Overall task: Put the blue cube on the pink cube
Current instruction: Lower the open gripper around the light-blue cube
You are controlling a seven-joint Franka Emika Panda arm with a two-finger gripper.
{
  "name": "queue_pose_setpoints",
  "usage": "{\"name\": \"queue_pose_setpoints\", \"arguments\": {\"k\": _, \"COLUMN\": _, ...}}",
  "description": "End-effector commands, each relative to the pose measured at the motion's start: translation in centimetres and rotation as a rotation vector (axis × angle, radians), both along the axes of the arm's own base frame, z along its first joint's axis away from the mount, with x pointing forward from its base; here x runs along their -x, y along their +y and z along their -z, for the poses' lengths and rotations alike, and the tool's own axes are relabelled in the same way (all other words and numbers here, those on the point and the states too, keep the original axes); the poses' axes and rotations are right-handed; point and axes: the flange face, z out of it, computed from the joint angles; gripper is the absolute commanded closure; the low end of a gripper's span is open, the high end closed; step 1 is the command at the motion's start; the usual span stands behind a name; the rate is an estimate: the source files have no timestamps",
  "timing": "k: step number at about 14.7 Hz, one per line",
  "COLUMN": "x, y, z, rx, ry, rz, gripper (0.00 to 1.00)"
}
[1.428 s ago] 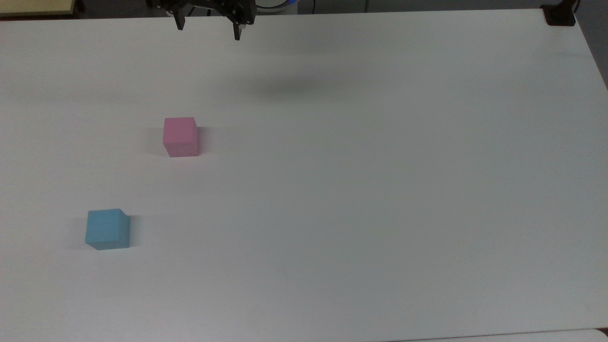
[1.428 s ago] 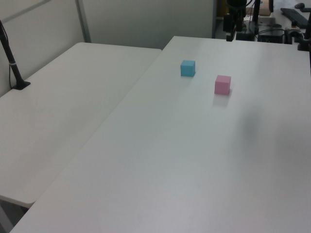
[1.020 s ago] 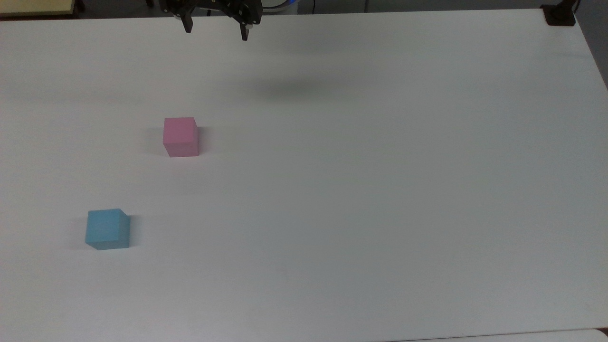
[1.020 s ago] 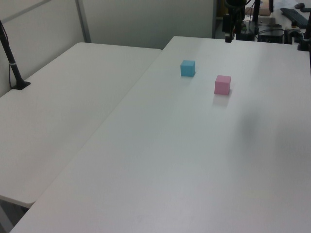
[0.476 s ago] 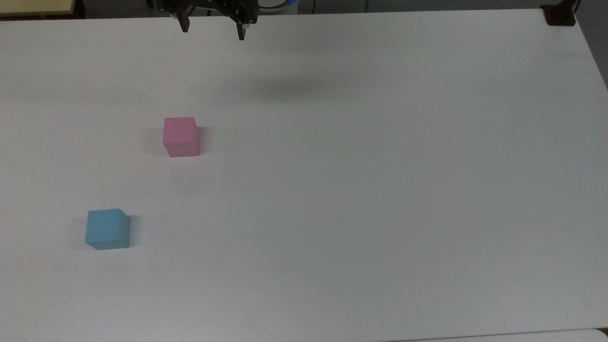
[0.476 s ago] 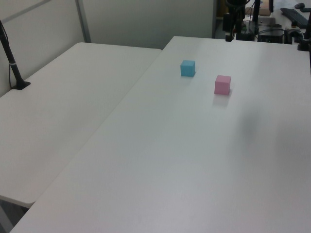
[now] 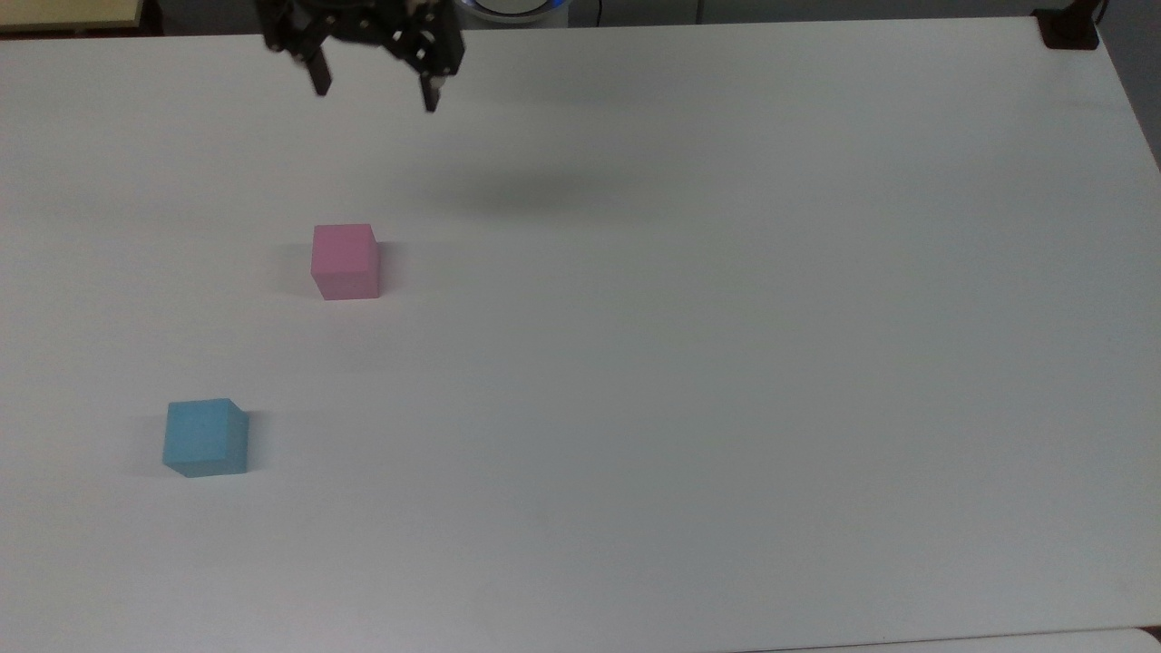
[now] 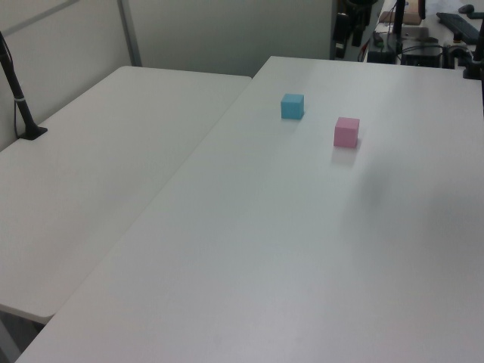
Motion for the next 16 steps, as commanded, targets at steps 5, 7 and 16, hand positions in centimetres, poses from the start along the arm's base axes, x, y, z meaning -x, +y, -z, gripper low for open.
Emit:
{"name": "queue_pose_setpoints", "arguments": {"k": 5, "x": -8.0, "y": -12.7, "z": 10.5, "rx": 0.113, "ry": -0.194, "rz": 0.034, "gripper": 0.00}}
{"name": "queue_pose_setpoints", "arguments": {"k": 7, "x": -9.8, "y": -15.4, "z": 16.3, "rx": 0.137, "ry": -0.237, "rz": 0.026, "gripper": 0.00}}
{"name": "queue_pose_setpoints", "arguments": {"k": 16, "x": -14.3, "y": -15.1, "z": 26.5, "rx": 0.239, "ry": -0.415, "rz": -0.007, "gripper": 0.00}}
